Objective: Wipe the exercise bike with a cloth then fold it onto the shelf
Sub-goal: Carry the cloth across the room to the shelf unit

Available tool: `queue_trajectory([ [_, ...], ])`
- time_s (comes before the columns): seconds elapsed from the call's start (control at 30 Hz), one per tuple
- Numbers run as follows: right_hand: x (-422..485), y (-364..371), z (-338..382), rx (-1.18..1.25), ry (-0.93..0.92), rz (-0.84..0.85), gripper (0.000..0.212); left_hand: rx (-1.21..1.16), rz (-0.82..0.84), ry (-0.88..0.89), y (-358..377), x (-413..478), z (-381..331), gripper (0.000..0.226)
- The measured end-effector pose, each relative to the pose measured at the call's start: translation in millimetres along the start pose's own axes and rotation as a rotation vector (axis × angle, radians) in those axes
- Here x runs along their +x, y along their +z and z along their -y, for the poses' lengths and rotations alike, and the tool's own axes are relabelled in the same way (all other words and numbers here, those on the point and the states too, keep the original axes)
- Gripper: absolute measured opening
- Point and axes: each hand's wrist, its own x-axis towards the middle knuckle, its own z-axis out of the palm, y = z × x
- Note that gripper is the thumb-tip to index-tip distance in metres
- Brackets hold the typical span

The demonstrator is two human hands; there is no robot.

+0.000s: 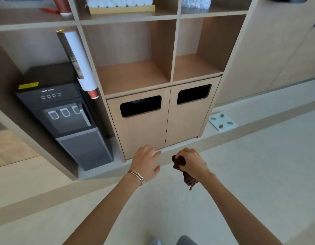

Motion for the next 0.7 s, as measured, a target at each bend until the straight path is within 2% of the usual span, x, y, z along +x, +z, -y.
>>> queue_trajectory([
  [0.33, 70, -1, -24, 0.022, 0.016, 0.056, 0.032, -0.017, 0.082, -0.045, 23, 58, 30, 0.057],
  [0.7, 189, -35, -97, 0.052, -0.015, 0.067, 0.029, -0.048, 0.094, -0.083, 9, 194, 37, 0.056],
])
